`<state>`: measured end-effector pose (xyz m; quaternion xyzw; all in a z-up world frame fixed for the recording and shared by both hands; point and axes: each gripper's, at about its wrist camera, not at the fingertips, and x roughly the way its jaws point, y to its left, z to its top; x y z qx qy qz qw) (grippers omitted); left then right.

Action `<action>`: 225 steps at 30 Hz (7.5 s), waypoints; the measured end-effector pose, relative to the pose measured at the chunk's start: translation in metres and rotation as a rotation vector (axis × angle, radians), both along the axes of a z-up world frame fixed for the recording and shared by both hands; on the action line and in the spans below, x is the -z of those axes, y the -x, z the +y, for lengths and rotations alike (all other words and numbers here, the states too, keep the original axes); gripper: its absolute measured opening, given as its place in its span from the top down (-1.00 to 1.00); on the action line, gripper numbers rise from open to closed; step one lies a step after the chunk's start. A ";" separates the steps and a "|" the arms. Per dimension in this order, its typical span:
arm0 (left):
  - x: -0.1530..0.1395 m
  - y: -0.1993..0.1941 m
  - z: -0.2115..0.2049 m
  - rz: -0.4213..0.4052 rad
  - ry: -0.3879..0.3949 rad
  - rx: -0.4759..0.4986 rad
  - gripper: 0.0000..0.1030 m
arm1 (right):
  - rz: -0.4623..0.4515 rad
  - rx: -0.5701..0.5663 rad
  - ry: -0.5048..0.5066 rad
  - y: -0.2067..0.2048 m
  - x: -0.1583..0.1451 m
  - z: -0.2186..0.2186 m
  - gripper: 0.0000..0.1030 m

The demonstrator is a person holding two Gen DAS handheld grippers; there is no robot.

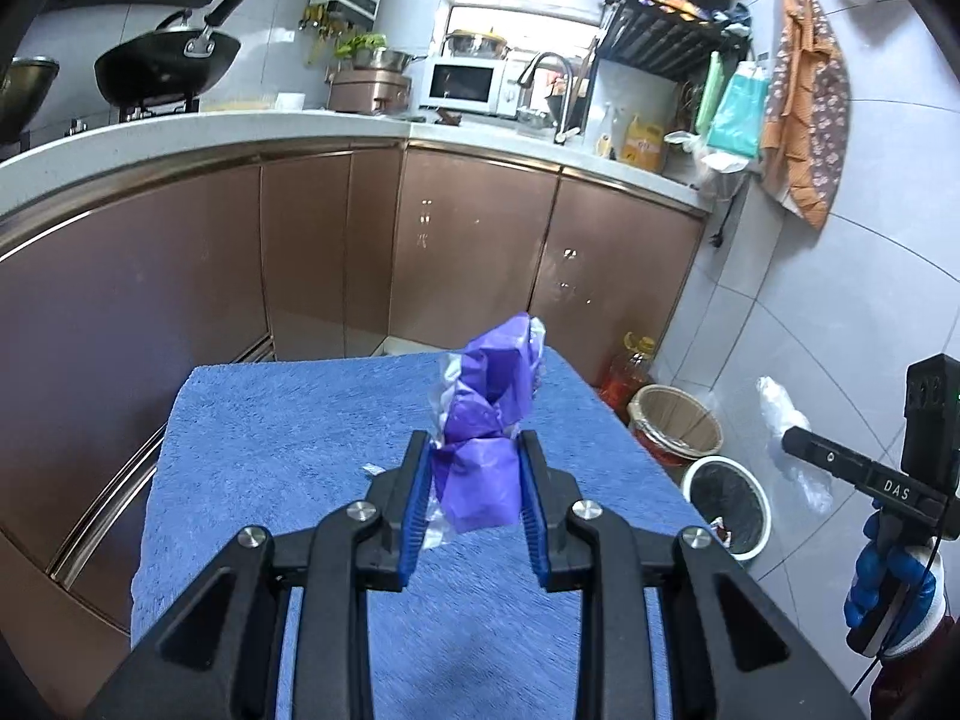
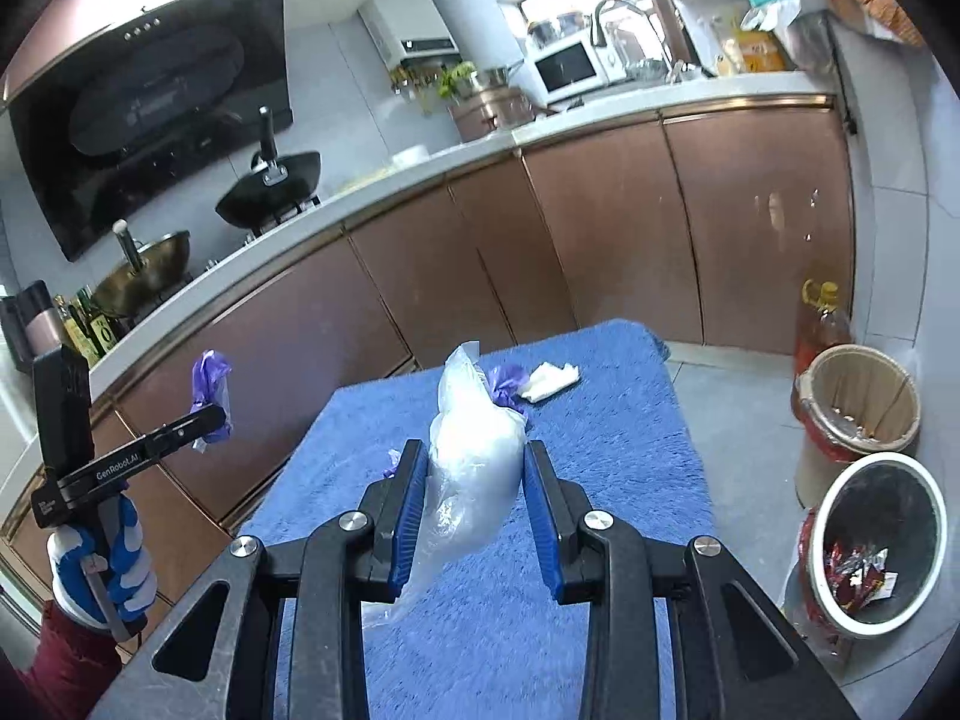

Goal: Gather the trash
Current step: 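Carry the purple wrapper and plastic bag to the white bin, then open both grippers over the white bin to release the items, then move both grippers back over the table toward the remaining wrappers, then grasp the purple-tied clear wrapper with the left gripper while the right gripper grasps the purple glove, then carry the wrapper and purple glove to the white bin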

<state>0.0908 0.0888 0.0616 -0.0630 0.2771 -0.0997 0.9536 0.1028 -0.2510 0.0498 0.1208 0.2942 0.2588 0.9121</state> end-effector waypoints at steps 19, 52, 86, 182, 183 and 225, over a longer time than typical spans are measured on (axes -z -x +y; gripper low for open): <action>-0.011 -0.036 -0.178 0.015 -0.033 0.285 0.49 | -0.026 0.294 -0.018 0.032 0.011 -0.134 0.41; 0.185 -0.231 -0.514 0.456 0.006 0.631 0.09 | 0.277 0.693 0.247 -0.088 0.190 -0.285 0.05; 0.064 -0.063 -0.189 0.149 0.069 0.171 0.03 | -0.001 0.432 0.166 -0.007 0.046 -0.135 0.00; 0.219 -0.161 0.044 0.291 0.371 -0.243 0.47 | 0.140 -0.209 0.156 -0.216 0.144 0.149 -0.01; 0.219 -0.160 0.045 0.290 0.373 -0.241 0.47 | 0.134 -0.211 0.165 -0.218 0.143 0.154 -0.01; 0.122 -0.039 0.057 0.155 0.387 -0.265 0.47 | -0.034 -0.105 0.126 -0.082 0.025 0.068 0.48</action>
